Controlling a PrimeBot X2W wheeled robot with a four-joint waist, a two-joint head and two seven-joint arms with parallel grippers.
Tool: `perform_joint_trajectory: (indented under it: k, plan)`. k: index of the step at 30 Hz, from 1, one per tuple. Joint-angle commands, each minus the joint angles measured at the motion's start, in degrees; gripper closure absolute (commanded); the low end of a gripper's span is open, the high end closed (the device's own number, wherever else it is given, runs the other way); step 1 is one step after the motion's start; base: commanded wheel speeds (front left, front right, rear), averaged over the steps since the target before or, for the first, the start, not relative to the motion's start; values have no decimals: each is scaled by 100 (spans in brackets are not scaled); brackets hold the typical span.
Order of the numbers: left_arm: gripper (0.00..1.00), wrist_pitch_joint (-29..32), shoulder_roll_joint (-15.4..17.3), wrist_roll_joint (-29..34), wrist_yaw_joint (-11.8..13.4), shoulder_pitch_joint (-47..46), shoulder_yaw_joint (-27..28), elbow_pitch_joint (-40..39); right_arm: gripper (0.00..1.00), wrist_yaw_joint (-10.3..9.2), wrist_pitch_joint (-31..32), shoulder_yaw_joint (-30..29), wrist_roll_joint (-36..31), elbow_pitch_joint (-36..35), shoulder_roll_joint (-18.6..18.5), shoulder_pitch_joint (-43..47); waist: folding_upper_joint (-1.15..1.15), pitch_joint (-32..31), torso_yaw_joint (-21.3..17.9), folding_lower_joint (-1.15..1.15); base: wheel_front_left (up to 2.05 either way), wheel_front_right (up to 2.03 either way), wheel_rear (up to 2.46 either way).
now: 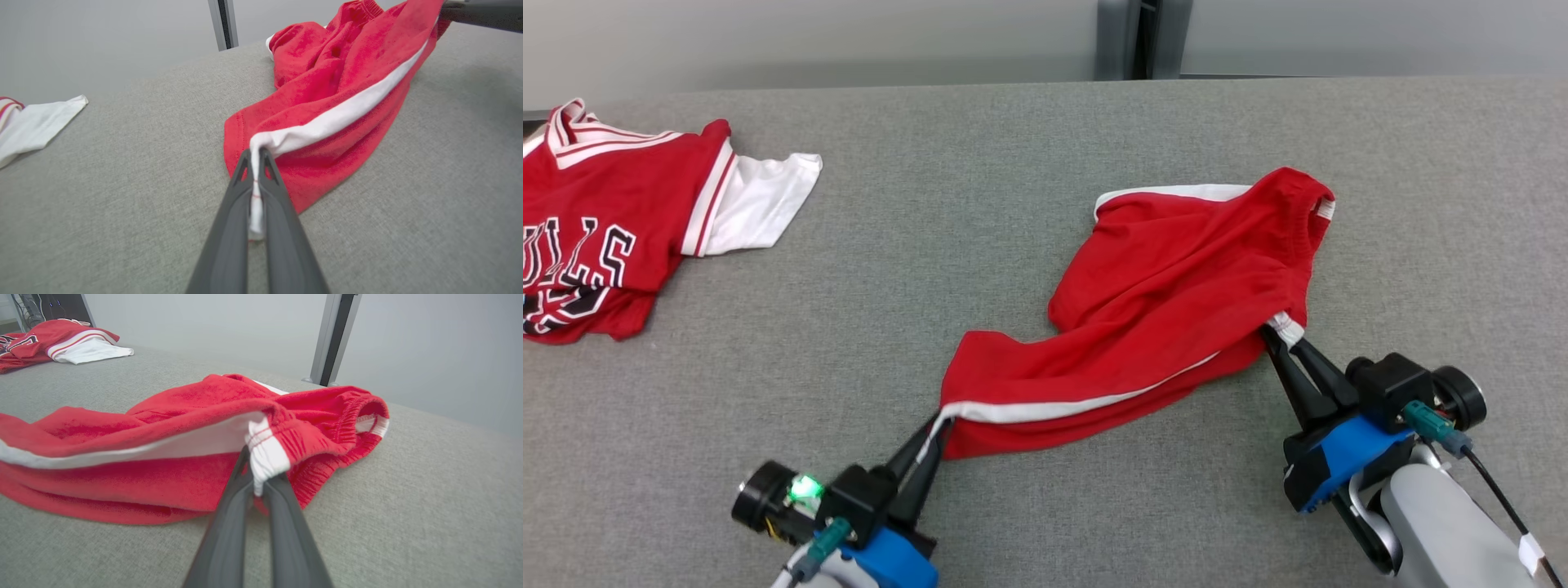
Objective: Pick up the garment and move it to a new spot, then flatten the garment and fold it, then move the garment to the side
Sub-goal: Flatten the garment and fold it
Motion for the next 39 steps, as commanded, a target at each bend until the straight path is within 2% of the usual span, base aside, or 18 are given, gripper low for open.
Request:
perform_joint_trajectory:
  k: [1, 7, 12, 15, 16, 23, 30, 35, 39]
  plan:
    - [100, 1, 66, -26, -22, -234, 51, -108, 100, -4, -4, -27, -7, -170, -49, -37, 0, 5, -47, 0, 0, 0, 0]
    - [100, 1, 245, 65, -22, -1203, 178, -310, 100, -4, -4, -110, -12, -592, -165, -796, 0, 276, -162, 0, 0, 0, 0]
    - [100, 1, 463, 60, -23, -2528, 214, -276, 100, -4, -4, 1, 29, -662, -261, -1983, 0, 739, -300, 0, 0, 0, 0]
    - [100, 1, 641, 84, -16, -3480, 302, -164, 100, -4, -4, 139, 93, -517, -289, -2894, 0, 1060, -423, 0, 0, 0, 0]
    - [100, 1, 641, 84, -16, -3480, 302, -164, 100, -4, -4, 139, 93, -517, -289, -2894, 0, 1060, -423, 0, 0, 0, 0]
    - [100, 2, 949, 57, -10, -5596, -45, 423, 100, -4, 7, 391, 310, 147, -279, -5009, 0, 1632, -555, 0, 0, 0, 0]
    - [100, 2, 849, -95, -10, -7356, -123, 1006, 100, -4, 2, 535, 480, 850, -285, -6667, 0, 1886, -497, 0, 0, 0, 0]
    - [100, 3, 754, -163, -10, -7741, -140, 1011, 100, -4, -8, 712, 605, 1100, -336, -7073, 0, 1872, -437, 0, 0, 0, 0]
    - [100, 3, 798, -194, -10, -7418, -241, 849, 100, -4, -7, 867, 713, 970, -439, -6713, 0, 1850, -400, 0, 0, 0, 0]
